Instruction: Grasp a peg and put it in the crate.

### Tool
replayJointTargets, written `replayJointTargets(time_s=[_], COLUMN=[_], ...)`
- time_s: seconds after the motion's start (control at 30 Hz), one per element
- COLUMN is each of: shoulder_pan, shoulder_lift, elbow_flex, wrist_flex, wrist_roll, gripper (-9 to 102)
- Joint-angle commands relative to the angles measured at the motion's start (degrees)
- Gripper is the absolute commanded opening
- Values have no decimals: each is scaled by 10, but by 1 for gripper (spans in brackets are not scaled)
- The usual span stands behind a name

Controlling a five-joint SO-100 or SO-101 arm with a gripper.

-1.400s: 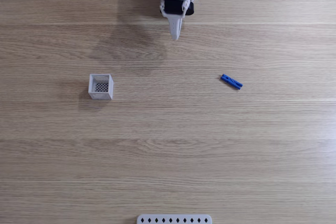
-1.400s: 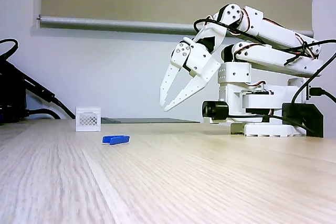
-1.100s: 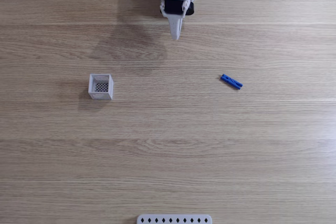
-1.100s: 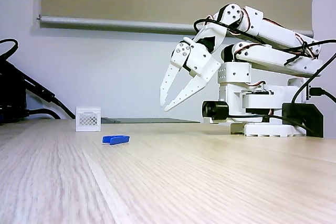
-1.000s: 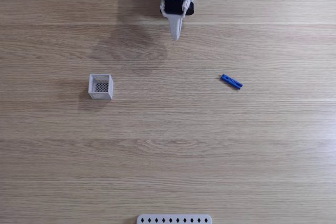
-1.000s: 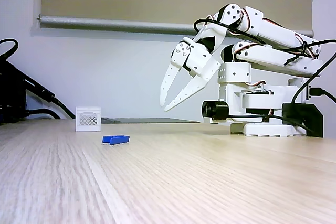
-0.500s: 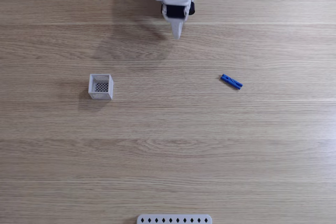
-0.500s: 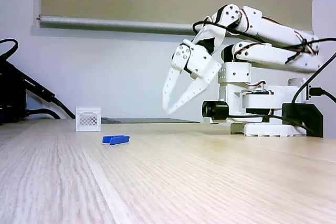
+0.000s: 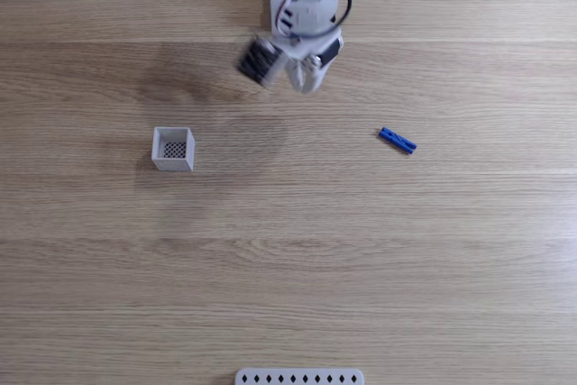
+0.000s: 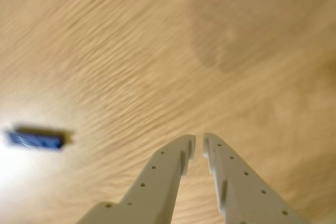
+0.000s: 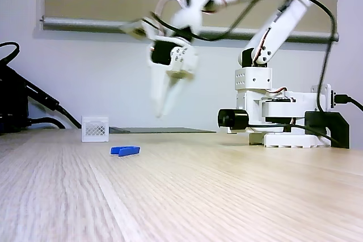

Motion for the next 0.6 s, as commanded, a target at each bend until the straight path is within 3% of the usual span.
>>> replayJointTargets(time_s=[0.0, 0.13, 0.27, 0.43, 0.57], shoulder_pan=[-8, -37, -60, -109, -149], shoulder_lift=[-40, -52, -59, -99, -148], elbow_flex=[-88, -95, -110, -143, -160], wrist_flex=[-13, -13, -14, -47, -85], wrist_roll=[-373, -599, -724, -724, -665], gripper=[0, -1, 0, 0, 1])
